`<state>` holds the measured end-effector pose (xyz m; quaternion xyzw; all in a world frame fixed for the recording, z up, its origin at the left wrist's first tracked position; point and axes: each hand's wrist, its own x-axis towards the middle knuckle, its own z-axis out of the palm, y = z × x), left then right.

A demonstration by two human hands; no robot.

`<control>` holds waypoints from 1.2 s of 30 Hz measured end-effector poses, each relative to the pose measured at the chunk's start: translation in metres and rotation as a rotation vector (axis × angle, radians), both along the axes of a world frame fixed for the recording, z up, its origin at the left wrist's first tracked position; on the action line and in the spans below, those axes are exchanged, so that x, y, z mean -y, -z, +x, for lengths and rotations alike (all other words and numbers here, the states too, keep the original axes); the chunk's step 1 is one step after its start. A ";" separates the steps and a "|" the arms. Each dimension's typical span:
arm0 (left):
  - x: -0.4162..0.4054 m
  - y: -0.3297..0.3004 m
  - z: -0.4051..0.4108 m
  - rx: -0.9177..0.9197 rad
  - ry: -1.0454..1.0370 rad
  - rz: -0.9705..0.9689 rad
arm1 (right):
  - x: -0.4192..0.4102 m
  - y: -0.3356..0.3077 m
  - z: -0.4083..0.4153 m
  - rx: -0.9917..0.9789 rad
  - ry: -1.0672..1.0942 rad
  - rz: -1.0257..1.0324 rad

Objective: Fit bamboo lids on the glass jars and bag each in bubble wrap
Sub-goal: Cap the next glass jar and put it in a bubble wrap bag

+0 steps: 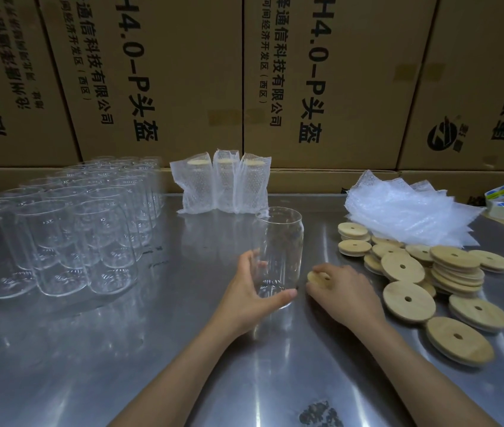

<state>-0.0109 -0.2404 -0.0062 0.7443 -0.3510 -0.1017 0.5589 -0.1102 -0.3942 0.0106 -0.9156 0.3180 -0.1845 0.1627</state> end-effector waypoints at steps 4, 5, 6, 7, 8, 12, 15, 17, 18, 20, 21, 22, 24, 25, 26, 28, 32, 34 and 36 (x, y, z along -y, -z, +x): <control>-0.001 0.000 0.004 -0.015 0.077 0.000 | 0.003 -0.016 0.001 0.557 -0.096 0.162; -0.001 -0.001 0.005 -0.018 0.098 0.000 | 0.001 -0.023 0.001 0.715 -0.139 0.222; -0.001 -0.001 0.005 -0.019 0.116 -0.004 | -0.001 -0.032 0.000 0.840 -0.184 0.261; 0.000 -0.001 0.006 -0.019 0.128 -0.012 | -0.005 -0.040 -0.001 0.927 -0.222 0.269; 0.000 -0.002 0.006 -0.019 0.134 -0.022 | -0.008 -0.048 0.000 0.977 -0.259 0.252; 0.001 -0.005 0.005 -0.042 0.135 -0.047 | -0.030 -0.080 0.010 0.946 -0.452 0.167; 0.001 -0.007 0.003 -0.047 0.134 -0.056 | -0.042 -0.088 0.019 0.766 -0.509 -0.014; 0.000 -0.008 0.002 -0.048 0.136 -0.059 | -0.045 -0.081 0.022 0.657 -0.489 -0.079; 0.000 -0.008 0.002 -0.050 0.136 -0.058 | -0.045 -0.077 0.022 0.631 -0.475 -0.078; -0.001 -0.009 0.001 -0.049 0.140 -0.055 | -0.046 -0.069 0.021 0.622 -0.453 -0.084; 0.000 -0.010 0.000 -0.045 0.144 -0.052 | -0.046 -0.067 0.020 0.621 -0.441 -0.103; 0.000 -0.010 0.000 -0.042 0.147 -0.052 | -0.045 -0.067 0.020 0.618 -0.432 -0.125; 0.000 -0.009 0.000 -0.044 0.151 -0.051 | -0.044 -0.069 0.018 0.601 -0.423 -0.166; 0.001 -0.009 0.000 -0.045 0.149 -0.051 | -0.044 -0.071 0.018 0.588 -0.423 -0.190; 0.001 -0.008 0.000 -0.047 0.147 -0.052 | -0.043 -0.072 0.017 0.570 -0.424 -0.217; 0.001 -0.007 0.000 -0.053 0.143 -0.046 | -0.043 -0.073 0.016 0.529 -0.428 -0.252; 0.001 -0.008 -0.001 -0.046 0.127 -0.030 | -0.043 -0.072 0.014 0.516 -0.419 -0.281; 0.000 -0.009 -0.002 -0.032 0.124 -0.032 | -0.043 -0.073 0.014 0.515 -0.412 -0.302; -0.001 -0.010 -0.003 -0.020 0.127 -0.028 | -0.043 -0.073 0.015 0.521 -0.406 -0.315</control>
